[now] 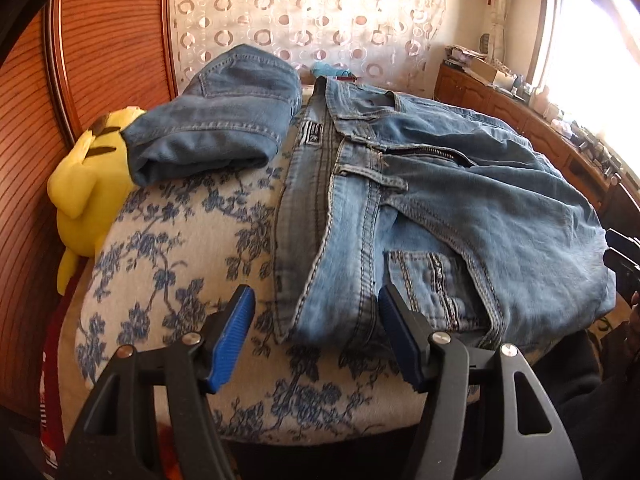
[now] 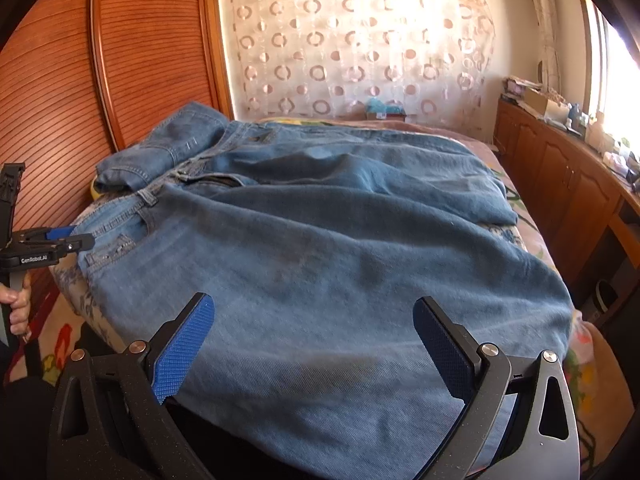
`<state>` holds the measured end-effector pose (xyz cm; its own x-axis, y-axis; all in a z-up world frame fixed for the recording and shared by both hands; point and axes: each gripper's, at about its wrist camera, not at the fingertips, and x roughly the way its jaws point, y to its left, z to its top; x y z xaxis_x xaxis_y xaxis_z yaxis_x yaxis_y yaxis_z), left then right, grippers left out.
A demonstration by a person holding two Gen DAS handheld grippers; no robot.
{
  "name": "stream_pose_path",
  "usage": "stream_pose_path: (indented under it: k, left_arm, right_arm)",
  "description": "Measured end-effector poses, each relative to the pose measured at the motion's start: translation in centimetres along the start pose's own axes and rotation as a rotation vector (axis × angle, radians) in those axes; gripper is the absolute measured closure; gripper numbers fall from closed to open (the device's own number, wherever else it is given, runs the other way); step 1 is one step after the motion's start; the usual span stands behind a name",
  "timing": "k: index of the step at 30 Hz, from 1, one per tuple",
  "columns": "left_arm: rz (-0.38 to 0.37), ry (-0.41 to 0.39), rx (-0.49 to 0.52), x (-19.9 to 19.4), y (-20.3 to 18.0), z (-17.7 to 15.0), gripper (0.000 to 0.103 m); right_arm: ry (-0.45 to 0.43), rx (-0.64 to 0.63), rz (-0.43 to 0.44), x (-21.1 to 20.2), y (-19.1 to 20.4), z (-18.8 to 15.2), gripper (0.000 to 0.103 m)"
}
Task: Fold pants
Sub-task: 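Move the right tool to the jeans leg edge and close on the denim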
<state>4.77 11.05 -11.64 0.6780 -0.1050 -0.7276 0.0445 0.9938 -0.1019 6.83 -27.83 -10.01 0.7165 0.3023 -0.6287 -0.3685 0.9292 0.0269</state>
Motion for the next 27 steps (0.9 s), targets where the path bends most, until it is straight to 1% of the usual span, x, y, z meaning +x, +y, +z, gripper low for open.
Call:
stream_pose_path:
  k: [7, 11, 15, 19, 22, 25, 27]
  left_arm:
    - [0.001, 0.012, -0.007, 0.3, 0.2, -0.2, 0.040]
    - [0.006, 0.015, -0.002, 0.5, 0.1, -0.1, 0.040]
    - [0.004, 0.022, -0.004, 0.6, 0.2, -0.2, 0.040]
    - [0.004, 0.021, -0.002, 0.7, 0.2, -0.2, 0.040]
    - [0.002, 0.023, -0.009, 1.0, 0.3, -0.3, 0.039]
    - [0.007, 0.023, -0.004, 1.0, 0.2, -0.3, 0.039]
    - [0.010, 0.022, -0.004, 1.0, 0.2, -0.3, 0.039]
  right_arm:
    - [0.054, -0.033, 0.002, -1.3, -1.5, -1.3, 0.008]
    - [0.072, -0.039, -0.027, -2.0, -2.9, -2.2, 0.012]
    - [0.096, -0.015, -0.065, -2.5, -4.9, -3.0, 0.018]
    - [0.127, -0.012, -0.104, -3.2, -6.8, -4.3, 0.022]
    - [0.148, 0.015, -0.132, -3.8, -8.5, -5.2, 0.024]
    - [0.158, 0.053, -0.140, -4.3, -9.7, -5.9, 0.030]
    - [0.172, 0.067, -0.130, -4.3, -10.1, -6.1, 0.039]
